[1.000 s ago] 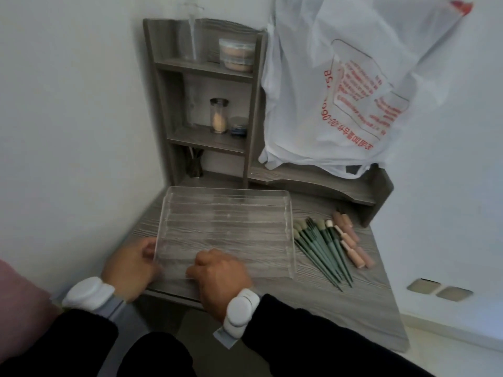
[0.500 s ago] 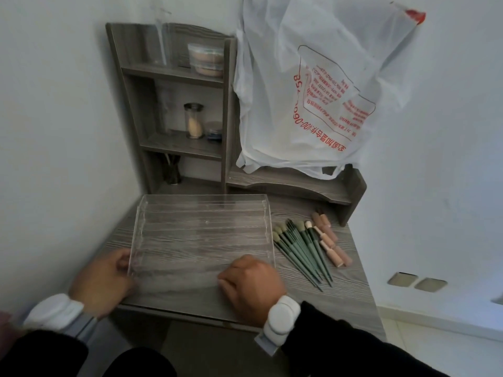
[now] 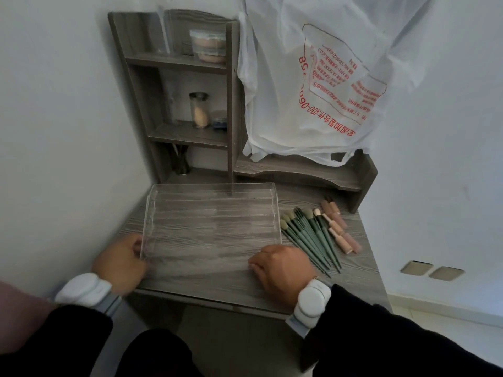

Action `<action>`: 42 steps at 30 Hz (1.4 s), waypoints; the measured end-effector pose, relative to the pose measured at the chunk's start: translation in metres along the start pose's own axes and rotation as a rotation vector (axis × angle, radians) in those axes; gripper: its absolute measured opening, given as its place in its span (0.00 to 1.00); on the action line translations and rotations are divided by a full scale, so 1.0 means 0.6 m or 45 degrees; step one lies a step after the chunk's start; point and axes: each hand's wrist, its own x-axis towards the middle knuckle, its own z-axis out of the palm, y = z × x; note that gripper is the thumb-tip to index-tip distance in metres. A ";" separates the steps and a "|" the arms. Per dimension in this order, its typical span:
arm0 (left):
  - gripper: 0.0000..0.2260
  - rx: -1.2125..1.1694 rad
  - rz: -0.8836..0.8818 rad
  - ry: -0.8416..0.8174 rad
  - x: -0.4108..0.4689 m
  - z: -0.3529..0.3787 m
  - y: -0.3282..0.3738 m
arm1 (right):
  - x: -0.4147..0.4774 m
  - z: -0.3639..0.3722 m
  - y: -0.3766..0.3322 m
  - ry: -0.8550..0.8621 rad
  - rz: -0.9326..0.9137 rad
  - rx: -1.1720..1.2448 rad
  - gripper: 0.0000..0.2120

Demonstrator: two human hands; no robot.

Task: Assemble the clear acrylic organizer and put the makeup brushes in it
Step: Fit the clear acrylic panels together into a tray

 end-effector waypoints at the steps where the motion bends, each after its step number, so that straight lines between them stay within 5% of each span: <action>1: 0.15 0.028 0.002 0.023 -0.001 0.000 0.003 | 0.002 -0.002 0.001 -0.034 -0.012 0.016 0.16; 10: 0.18 0.118 -0.012 0.068 -0.002 0.003 -0.003 | -0.027 -0.009 0.026 0.129 -0.108 0.224 0.09; 13: 0.19 0.114 -0.011 0.056 0.000 0.003 -0.003 | -0.037 -0.027 0.038 0.454 0.389 0.366 0.06; 16: 0.18 0.120 -0.007 0.054 0.006 0.001 -0.007 | -0.015 -0.048 0.049 0.076 0.956 0.522 0.09; 18: 0.17 0.117 -0.017 0.049 0.009 0.000 -0.009 | 0.000 -0.054 0.051 -0.242 1.027 0.554 0.09; 22: 0.16 0.106 -0.011 0.025 0.019 0.001 -0.012 | 0.015 -0.057 0.053 -0.414 1.135 0.843 0.09; 25: 0.16 0.109 -0.012 0.015 0.023 0.003 -0.012 | 0.022 -0.052 0.057 -0.497 1.169 0.902 0.09; 30: 0.18 0.212 0.056 0.042 0.025 0.010 -0.021 | 0.025 -0.039 0.051 -0.594 0.953 0.395 0.11; 37: 0.15 0.023 0.029 -0.055 0.034 0.004 -0.024 | 0.043 -0.063 0.057 -0.746 0.993 0.435 0.14; 42: 0.14 0.174 0.065 0.013 0.047 0.012 -0.038 | 0.042 -0.052 0.053 -0.676 0.911 0.248 0.12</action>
